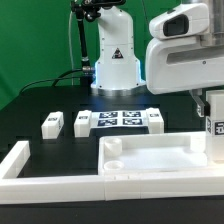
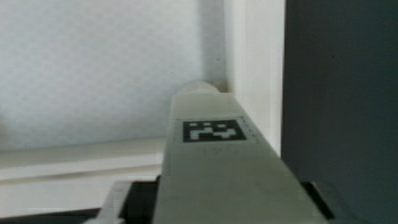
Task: Assemble desk
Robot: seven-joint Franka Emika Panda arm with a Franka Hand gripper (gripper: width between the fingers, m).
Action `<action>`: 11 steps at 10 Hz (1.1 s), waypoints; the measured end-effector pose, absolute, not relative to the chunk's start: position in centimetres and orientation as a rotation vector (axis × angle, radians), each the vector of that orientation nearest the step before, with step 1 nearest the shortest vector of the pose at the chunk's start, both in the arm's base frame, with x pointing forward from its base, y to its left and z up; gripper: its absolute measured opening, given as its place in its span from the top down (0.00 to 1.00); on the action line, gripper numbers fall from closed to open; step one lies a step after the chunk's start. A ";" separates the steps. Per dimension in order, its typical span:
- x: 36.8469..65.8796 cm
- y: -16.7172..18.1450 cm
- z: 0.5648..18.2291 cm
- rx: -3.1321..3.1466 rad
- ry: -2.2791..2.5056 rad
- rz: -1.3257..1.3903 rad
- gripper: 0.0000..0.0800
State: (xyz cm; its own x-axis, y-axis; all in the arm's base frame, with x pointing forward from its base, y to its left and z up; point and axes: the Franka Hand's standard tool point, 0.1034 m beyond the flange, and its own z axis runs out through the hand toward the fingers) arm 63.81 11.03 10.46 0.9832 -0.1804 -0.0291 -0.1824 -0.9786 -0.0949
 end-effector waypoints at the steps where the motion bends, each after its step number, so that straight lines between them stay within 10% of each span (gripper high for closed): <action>1: 63.9 11.0 10.4 -3.008 0.463 0.014 0.64; 11: 63.8 10.6 10.3 -2.403 1.740 0.040 0.64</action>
Offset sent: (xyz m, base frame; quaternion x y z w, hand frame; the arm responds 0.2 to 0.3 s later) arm -0.0090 -0.0097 -0.0053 0.0822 0.0428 0.3668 0.9257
